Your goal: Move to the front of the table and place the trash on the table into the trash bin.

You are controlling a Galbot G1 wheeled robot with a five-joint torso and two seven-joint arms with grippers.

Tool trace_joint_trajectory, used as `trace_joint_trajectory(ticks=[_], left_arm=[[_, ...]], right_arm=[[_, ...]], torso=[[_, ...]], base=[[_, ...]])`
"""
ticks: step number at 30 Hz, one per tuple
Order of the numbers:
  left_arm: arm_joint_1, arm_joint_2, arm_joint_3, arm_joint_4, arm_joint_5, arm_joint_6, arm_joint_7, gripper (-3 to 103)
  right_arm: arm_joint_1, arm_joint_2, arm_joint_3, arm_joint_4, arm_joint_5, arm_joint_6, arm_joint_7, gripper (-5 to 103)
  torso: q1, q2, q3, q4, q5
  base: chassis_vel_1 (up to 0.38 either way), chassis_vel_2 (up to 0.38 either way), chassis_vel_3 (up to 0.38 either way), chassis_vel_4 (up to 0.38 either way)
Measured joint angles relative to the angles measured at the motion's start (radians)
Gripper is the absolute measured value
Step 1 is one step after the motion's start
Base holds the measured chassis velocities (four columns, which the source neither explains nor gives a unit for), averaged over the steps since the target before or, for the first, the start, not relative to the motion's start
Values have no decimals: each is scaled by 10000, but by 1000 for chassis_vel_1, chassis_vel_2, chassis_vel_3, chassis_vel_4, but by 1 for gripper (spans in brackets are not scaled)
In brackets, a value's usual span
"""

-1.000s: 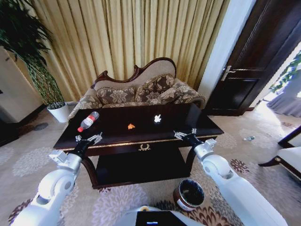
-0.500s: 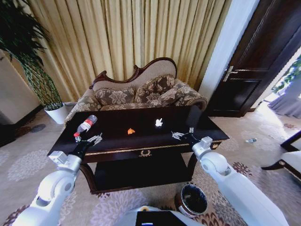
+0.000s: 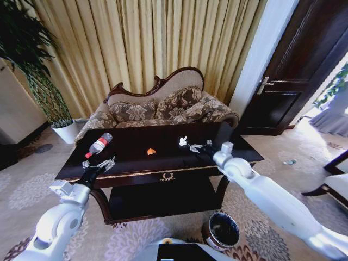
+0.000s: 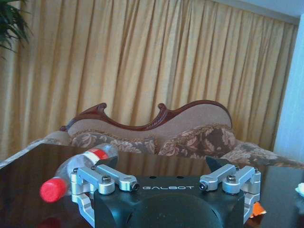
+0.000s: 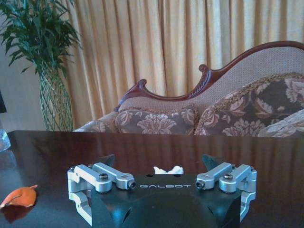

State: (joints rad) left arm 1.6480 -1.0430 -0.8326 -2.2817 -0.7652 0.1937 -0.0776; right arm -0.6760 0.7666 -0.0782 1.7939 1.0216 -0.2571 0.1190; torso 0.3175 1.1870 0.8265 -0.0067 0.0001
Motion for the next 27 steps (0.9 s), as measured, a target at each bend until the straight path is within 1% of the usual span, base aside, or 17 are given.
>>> trace_joint_trajectory(ticks=[3,11,17,22,23,24,26,27], left_arm=[[42,-52,-117,27,-3,-6,1,100],[-59,11,-69,184,-30,-23,6,100],[-110,23,8,240,-30,-27,18,100],[-200,17,37,290,-77,-54,19,100],[-228,2,45,294,-116,-56,8,100],[-244,-4,51,300,-134,-58,5,100],[-256,-6,58,308,-143,-58,4,100],[-271,-6,68,321,-148,-60,1,100]], right_arm=[[605,320,-603,-586,-139,-166,192,100],[936,840,-1025,-1309,-592,-219,461,100],[892,924,-1122,-1478,-875,-229,519,100],[875,899,-1249,-1426,-937,-354,776,100],[881,887,-1287,-1399,-930,-373,846,99],[896,879,-1321,-1401,-937,-375,888,94],[920,878,-1349,-1414,-953,-374,926,94],[949,877,-1377,-1431,-965,-374,966,89]], torso=[[1,0,0,-2,0],[1,0,0,-2,1],[1,0,0,-3,2],[1,0,0,-3,1],[1,0,0,-2,1],[1,0,0,-3,1],[1,0,0,-3,1],[1,0,0,-3,2]], base=[[0,0,0,0],[0,0,0,0],[0,0,0,0],[0,0,0,0],[0,0,0,0],[0,0,0,0],[0,0,0,0],[0,0,0,0]])
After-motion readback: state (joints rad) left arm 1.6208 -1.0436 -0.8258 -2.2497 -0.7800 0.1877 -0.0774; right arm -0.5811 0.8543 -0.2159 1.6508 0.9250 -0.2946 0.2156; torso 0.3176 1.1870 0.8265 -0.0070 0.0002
